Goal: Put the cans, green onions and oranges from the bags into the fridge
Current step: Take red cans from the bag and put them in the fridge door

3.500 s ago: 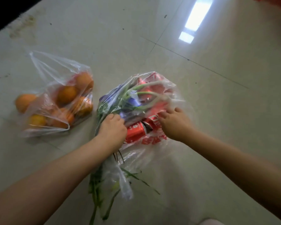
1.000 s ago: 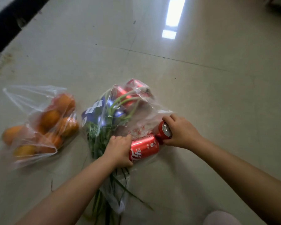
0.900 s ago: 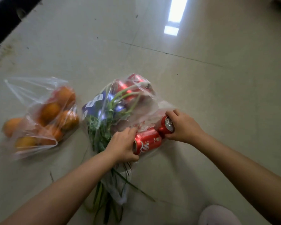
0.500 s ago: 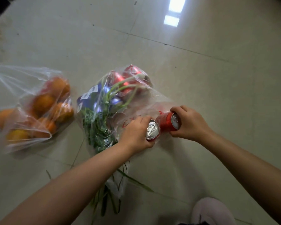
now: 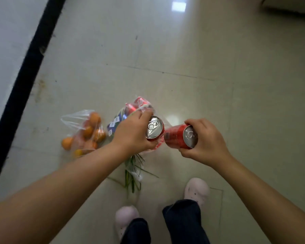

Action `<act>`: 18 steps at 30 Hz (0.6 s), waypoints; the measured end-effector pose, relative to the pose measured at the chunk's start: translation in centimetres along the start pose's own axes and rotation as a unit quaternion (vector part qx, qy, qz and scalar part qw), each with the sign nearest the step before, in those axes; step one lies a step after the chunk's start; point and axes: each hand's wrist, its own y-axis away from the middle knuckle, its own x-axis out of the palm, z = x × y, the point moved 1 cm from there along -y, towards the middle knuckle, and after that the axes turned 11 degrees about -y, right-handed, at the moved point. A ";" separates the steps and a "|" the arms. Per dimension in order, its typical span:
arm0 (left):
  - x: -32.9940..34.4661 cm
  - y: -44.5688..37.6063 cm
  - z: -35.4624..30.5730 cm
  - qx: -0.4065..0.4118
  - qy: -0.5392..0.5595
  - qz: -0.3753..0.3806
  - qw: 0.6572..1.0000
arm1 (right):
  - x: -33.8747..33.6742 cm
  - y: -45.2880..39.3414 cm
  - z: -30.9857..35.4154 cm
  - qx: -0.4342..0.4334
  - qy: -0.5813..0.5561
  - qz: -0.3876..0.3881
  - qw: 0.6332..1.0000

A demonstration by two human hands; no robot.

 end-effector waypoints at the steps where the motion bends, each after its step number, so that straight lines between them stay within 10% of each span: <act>1: -3.3 0.2 -1.8 0.018 -0.015 0.010 1.000 | -3.2 0.7 1.6 0.010 -0.011 -0.013 1.000; 10: -33.1 -4.1 -22.2 0.130 -0.067 -0.040 0.988 | -36.4 1.9 12.3 -0.022 -0.038 -0.174 0.984; 18: -53.1 -9.1 -37.7 0.158 -0.046 -0.232 0.959 | -61.4 1.0 16.9 -0.077 -0.061 -0.307 0.947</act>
